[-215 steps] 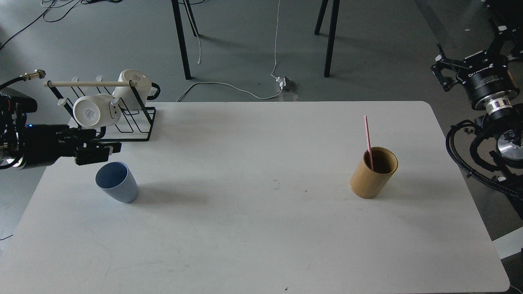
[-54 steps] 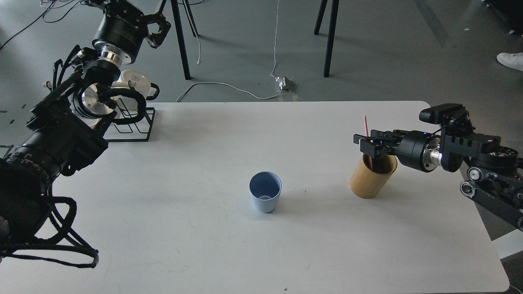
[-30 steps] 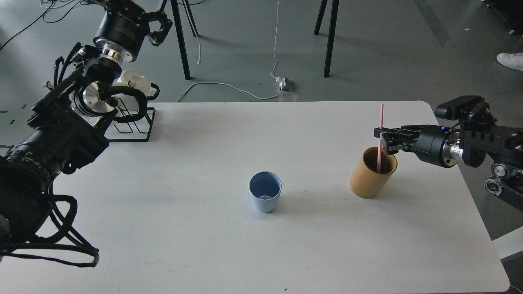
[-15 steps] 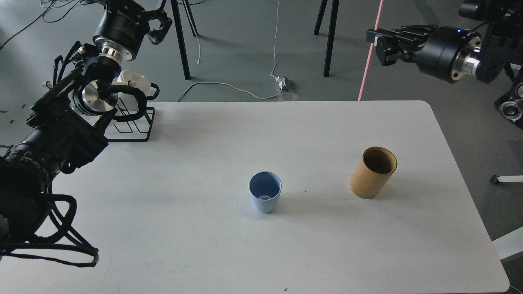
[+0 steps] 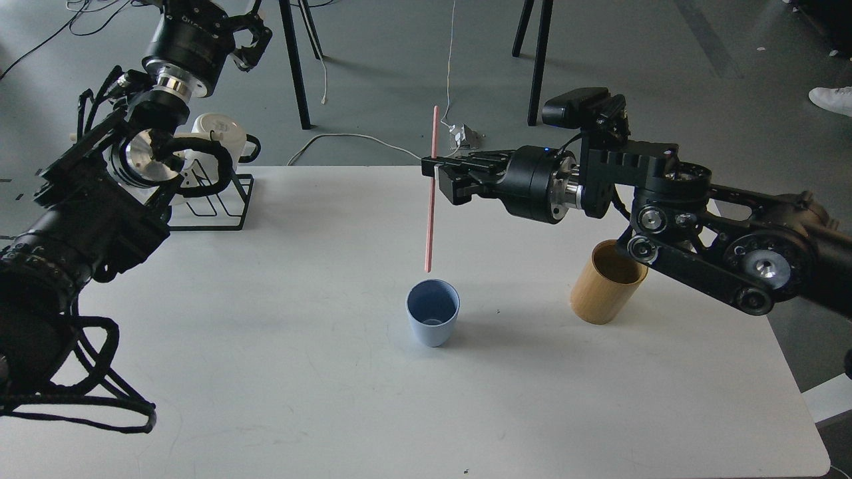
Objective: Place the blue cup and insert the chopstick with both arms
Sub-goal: 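Carry the red stick over the blue cup with the right gripper, then lower the red stick into the blue cup and release it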
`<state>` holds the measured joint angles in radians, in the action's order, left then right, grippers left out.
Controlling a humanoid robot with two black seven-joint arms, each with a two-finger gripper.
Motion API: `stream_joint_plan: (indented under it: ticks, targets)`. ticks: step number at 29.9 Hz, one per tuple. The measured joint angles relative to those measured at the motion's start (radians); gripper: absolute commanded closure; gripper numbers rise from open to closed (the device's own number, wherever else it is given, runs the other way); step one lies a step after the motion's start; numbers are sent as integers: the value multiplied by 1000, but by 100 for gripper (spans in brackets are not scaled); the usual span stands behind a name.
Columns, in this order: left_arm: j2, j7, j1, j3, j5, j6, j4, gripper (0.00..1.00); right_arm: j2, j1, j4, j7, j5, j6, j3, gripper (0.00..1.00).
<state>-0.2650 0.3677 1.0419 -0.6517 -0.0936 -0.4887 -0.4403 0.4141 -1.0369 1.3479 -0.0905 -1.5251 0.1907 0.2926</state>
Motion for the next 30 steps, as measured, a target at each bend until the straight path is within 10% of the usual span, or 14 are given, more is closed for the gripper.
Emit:
stream_joint_plan:
  ticks: [22, 30]
  targets:
    - [4, 0, -2, 1, 0, 0, 0, 1, -60, 49, -75, -2, -9, -1, -79, 97]
    - [4, 0, -5, 1, 0, 0, 0, 1, -59, 70, -75, -2, -7, -1, -81, 67]
